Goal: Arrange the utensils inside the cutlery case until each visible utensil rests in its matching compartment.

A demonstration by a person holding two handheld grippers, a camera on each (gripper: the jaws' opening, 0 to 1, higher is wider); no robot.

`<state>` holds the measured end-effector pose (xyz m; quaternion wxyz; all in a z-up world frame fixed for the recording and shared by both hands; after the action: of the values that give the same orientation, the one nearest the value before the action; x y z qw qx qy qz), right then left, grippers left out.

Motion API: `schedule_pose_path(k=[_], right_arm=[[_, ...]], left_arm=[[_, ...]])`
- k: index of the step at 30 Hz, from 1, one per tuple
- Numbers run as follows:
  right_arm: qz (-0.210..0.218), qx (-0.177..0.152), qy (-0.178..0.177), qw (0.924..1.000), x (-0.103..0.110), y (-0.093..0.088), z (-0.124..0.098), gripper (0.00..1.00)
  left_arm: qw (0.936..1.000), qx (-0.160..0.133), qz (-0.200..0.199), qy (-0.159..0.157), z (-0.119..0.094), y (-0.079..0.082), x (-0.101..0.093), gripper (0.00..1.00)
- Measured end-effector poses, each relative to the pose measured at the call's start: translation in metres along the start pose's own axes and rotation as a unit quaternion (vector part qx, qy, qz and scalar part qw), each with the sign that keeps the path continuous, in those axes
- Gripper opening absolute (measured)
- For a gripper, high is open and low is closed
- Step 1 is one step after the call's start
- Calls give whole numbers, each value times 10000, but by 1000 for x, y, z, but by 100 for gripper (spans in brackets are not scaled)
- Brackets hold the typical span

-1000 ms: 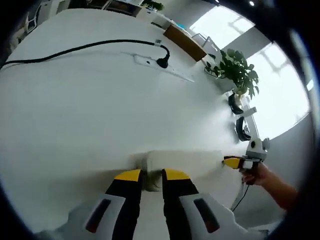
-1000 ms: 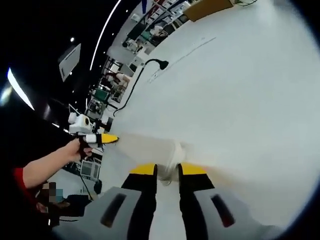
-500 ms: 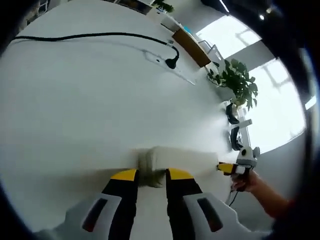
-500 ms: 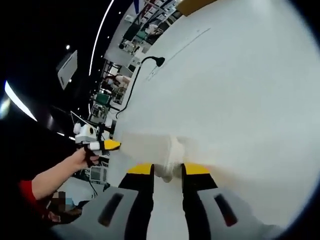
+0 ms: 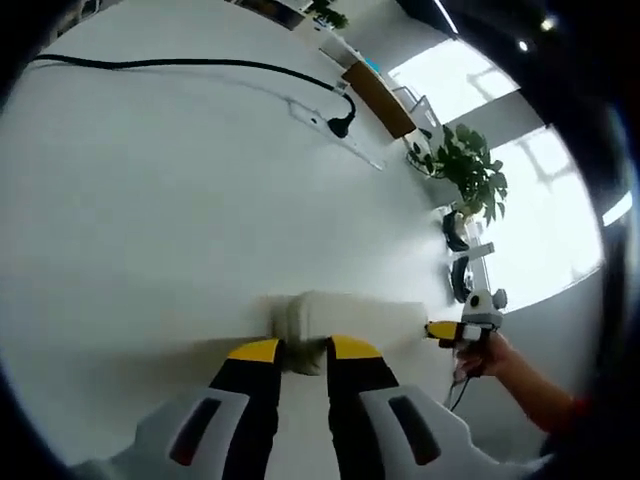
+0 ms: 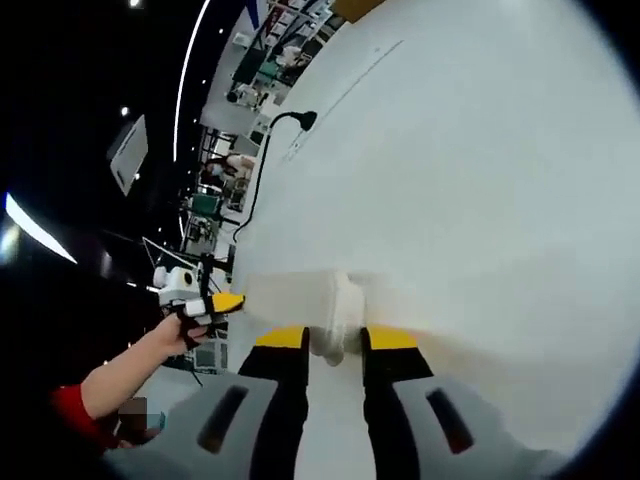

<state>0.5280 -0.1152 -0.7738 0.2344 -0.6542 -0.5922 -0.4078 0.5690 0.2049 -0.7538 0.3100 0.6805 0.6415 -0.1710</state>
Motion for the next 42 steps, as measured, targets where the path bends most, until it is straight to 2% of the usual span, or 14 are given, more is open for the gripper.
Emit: schedule_pose_path(k=[3,6,11,13,15,18,20,22,26,30,32,39,42], right_arm=[[59,-49,58,10000,2,-7,0,17],[-101,-82,83,9999,3,-9,0,16],[-127,-67,106,9998,2,-11,-1,15],[-206,-104,118,9997,1,-12,-1,15],[-206,-87,129,9997,1,-12,0,14],[-214,-92,151,9996,1,-12,0,15],[-233,-39,148,9996,2,-11,0,16],[-175,190,154,9995,3,-10,0,17],[-560,273,-25,9981,7,-10,1,19],[-431,239,34,9988,5,-10,1,21],[-349,199,64,9992,5,-10,1,20],[-400,232,19,9989,8,-11,3,20],[-434,249,-17,9987,9,-11,5,20]], left_arm=[[10000,41,-54,25,0,0,-1,17],[10000,61,-42,36,1,2,1,17],[10000,-56,-32,66,0,-6,-5,16],[9999,-72,23,81,0,-4,-3,16],[9999,-44,65,111,0,1,0,15],[9998,60,93,169,0,-4,-7,15],[9998,34,34,177,0,-6,-7,15],[9998,-22,92,157,-1,-7,-7,16],[9999,-21,89,127,0,-5,-8,18],[9998,129,51,139,3,-6,-7,25],[9999,117,23,114,5,-1,-3,25],[9998,110,-168,29,5,-6,-3,26],[9999,108,-127,23,3,-8,-5,26]])
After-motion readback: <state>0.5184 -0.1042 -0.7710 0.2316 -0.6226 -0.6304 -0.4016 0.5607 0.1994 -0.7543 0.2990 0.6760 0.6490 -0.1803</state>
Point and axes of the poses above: the point that each gripper's makers call its tool centre point, and the gripper's own axes: z roughly forward along the fingers, x roughly to its left, y roughly out of its top, the point moved 7 cm from there along -z, roughly backward along the fingers, and after that the axes turned 9 degrees about x, right-handed, at the moved point
